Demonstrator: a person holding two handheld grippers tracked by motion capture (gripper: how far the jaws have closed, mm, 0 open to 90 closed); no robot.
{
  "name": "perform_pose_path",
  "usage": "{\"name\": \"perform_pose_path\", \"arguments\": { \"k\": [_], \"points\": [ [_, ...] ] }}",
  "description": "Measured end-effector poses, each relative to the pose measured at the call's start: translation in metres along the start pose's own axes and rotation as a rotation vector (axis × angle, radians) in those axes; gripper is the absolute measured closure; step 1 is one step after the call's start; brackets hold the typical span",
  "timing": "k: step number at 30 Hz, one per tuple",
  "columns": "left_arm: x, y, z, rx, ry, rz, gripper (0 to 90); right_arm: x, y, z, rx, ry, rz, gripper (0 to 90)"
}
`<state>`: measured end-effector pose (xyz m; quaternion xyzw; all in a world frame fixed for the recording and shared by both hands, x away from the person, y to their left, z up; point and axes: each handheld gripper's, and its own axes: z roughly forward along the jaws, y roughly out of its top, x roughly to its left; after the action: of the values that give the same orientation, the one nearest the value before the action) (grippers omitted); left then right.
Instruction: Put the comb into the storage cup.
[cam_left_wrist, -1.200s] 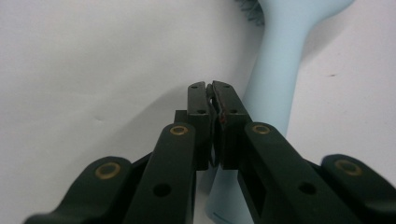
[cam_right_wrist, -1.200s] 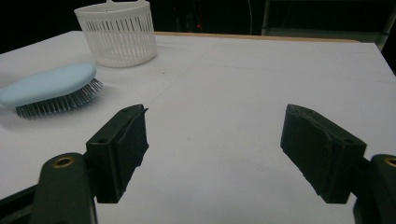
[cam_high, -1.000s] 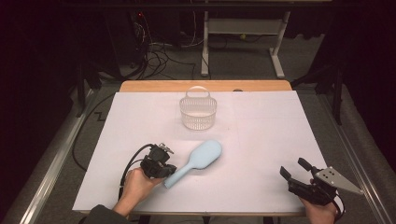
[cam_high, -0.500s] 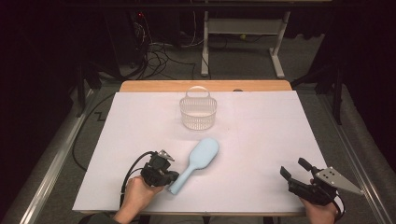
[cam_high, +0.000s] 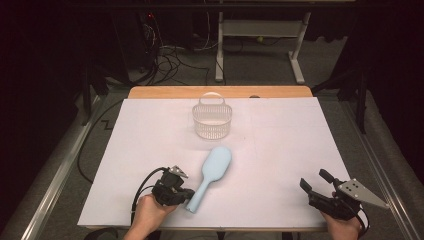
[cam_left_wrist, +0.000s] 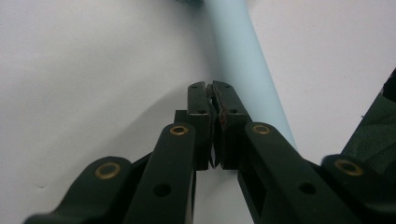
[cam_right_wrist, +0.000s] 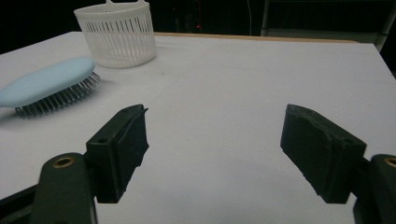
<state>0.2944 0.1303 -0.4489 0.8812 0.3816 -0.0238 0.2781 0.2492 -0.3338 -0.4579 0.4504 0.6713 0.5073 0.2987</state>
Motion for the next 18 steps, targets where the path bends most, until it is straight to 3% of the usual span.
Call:
{"name": "perform_pose_path", "arguments": {
  "k": [8, 13, 18],
  "points": [
    [0.001, 0.001, -0.006, -0.043, 0.065, -0.011, 80.6, 0.000, 0.000, 0.000, 0.001, 0.001, 0.001, 23.5],
    [0.000, 0.008, -0.011, -0.068, 0.094, -0.017, 66.3, -0.001, 0.000, 0.000, 0.001, -0.003, 0.005, 23.5],
    [-0.003, 0.017, -0.013, -0.081, 0.095, -0.014, 59.9, -0.001, 0.000, 0.000, 0.001, -0.002, 0.005, 23.7]
  ]
}}
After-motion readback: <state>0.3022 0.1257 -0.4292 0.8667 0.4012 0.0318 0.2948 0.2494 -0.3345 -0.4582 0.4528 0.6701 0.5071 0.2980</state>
